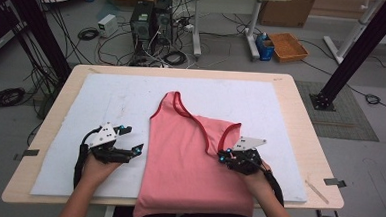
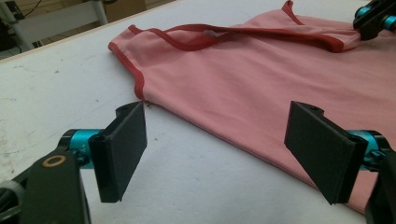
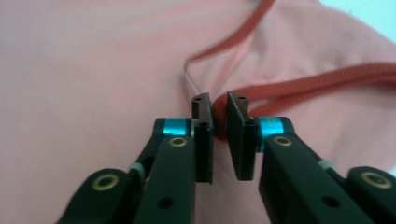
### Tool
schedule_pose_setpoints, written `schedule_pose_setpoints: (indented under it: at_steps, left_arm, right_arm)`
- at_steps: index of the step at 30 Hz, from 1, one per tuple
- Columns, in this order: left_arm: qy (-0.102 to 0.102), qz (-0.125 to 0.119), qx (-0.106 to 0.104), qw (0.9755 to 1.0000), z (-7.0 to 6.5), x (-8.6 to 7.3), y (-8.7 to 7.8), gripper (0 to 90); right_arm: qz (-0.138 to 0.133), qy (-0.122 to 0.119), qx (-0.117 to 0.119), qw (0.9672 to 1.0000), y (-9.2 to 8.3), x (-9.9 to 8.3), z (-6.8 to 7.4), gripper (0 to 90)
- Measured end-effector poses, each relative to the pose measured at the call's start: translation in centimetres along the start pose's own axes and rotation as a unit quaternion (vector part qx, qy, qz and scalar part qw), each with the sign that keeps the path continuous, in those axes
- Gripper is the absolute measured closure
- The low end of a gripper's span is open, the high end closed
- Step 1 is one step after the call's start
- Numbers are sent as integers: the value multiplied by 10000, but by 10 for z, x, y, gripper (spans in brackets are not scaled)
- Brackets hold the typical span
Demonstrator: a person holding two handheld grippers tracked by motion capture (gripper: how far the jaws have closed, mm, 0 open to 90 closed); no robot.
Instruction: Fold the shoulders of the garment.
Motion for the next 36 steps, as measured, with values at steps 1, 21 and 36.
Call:
schedule_pose_setpoints:
  at_steps: [1, 21, 36]
  left_arm:
    - [1, 0, -1, 10000, 0, 0, 0, 212]
    - [-16, 7, -23, 10000, 1, 0, 0, 212]
    - [-306, 106, 86, 9994, 6, 0, 2, 213]
  right_arm:
    - [62, -56, -79, 9999, 1, -1, -1, 793]
    - [31, 3, -257, 9997, 19, 15, -3, 636]
    - [-566, 398, -335, 9970, -13, 11, -17, 326]
Point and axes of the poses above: each handheld gripper's, and its own axes: y roughly forward along the jaws, x roughly out of its top, z roughly to its left, the point moved 5 cm from there along y, roughly forward along the jaws, and after that the axes turned 8 degrees about y, right-handed, at the moved point
